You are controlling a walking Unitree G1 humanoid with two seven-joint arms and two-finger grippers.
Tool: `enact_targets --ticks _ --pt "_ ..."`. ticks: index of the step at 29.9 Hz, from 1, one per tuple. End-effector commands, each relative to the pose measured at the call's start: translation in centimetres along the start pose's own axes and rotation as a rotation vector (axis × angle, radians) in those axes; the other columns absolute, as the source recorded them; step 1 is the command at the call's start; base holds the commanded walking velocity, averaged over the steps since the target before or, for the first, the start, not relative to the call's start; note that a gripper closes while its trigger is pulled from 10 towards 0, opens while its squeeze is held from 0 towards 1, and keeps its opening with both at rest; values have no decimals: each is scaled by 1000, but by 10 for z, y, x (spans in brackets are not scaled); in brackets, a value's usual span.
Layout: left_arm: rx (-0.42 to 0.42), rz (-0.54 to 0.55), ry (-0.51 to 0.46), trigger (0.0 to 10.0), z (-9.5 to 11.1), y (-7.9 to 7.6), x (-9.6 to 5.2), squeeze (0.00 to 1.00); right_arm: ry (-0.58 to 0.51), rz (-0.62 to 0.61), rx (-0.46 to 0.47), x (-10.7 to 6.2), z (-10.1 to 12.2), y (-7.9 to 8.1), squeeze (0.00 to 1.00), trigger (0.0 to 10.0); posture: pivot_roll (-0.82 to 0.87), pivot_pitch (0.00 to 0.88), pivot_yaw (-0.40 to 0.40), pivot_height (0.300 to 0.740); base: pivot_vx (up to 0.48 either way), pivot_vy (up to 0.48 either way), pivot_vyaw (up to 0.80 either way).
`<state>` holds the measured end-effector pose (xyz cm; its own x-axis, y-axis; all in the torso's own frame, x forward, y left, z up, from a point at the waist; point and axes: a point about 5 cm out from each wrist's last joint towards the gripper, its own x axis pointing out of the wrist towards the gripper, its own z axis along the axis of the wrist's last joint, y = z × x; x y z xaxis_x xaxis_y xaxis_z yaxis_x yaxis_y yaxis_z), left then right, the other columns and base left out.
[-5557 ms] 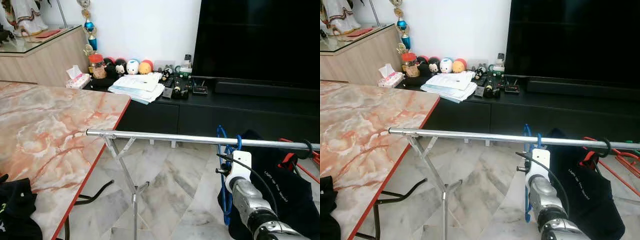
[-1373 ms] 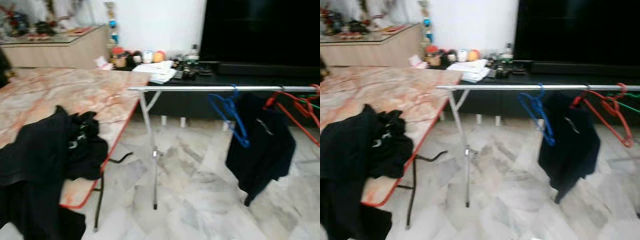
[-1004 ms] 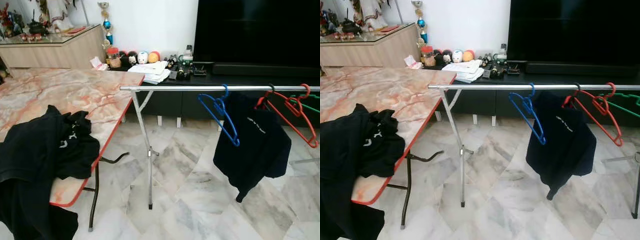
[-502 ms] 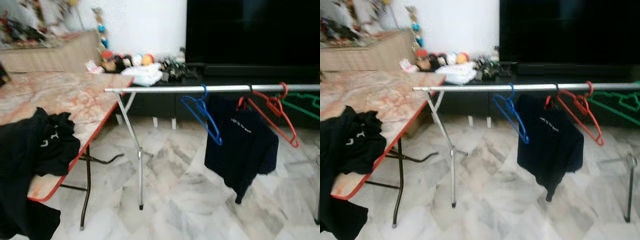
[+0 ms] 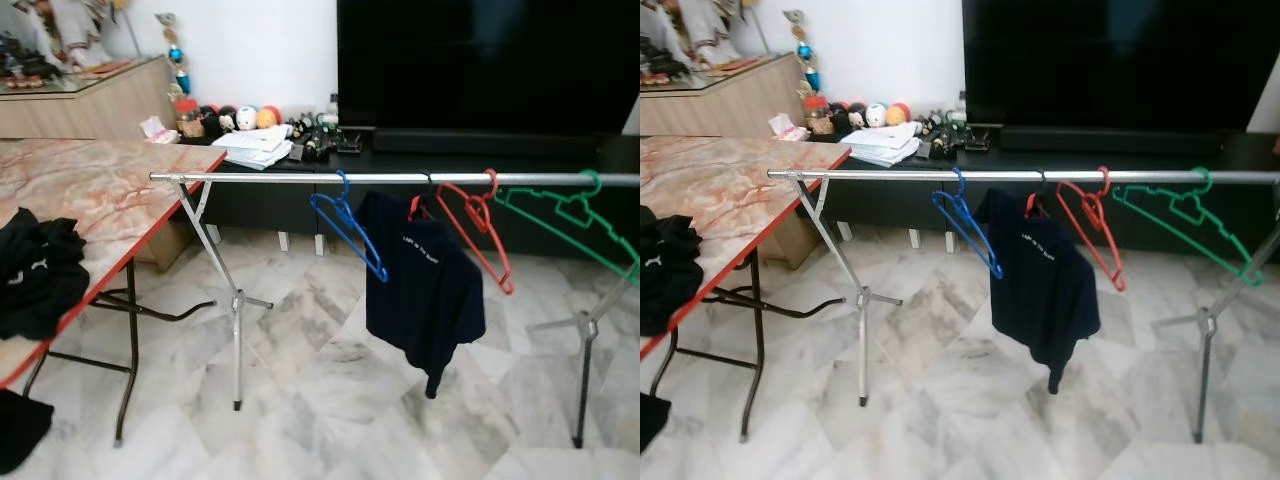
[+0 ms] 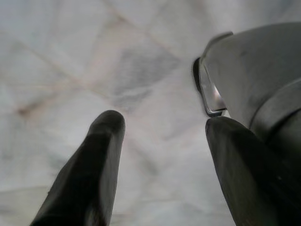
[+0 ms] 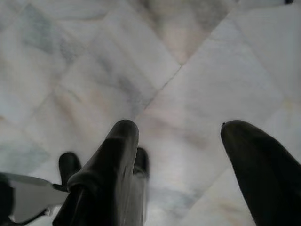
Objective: Hang hanger
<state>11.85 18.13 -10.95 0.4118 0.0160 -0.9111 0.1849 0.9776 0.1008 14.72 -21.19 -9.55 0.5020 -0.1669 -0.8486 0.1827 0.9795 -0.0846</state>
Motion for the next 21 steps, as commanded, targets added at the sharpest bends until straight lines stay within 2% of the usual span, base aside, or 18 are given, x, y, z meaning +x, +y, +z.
enact_targets --ticks 1,5,7,16,21 --pt "0 -18 21 10000 -5 -3 0 0 14 11 -3 -1 -4 6 0 10000 23 0 70 740 0 -480 0" --pt "3 -18 22 10000 -4 -3 0 0 11 7 4 -1 -4 5 0 10000 18 0 75 740 0 -412 0" --pt "-5 -15 23 10000 -4 -2 0 0 13 -1 22 -1 -4 3 0 10000 14 0 82 740 0 0 0" --pt "-18 -6 6 10000 -2 -1 0 0 18 -9 10 0 -3 1 0 10000 14 0 85 740 0 0 -791" --pt "36 -3 3 10000 0 0 0 0 19 -12 20 0 -2 0 0 10000 13 0 88 740 0 -96 -788"
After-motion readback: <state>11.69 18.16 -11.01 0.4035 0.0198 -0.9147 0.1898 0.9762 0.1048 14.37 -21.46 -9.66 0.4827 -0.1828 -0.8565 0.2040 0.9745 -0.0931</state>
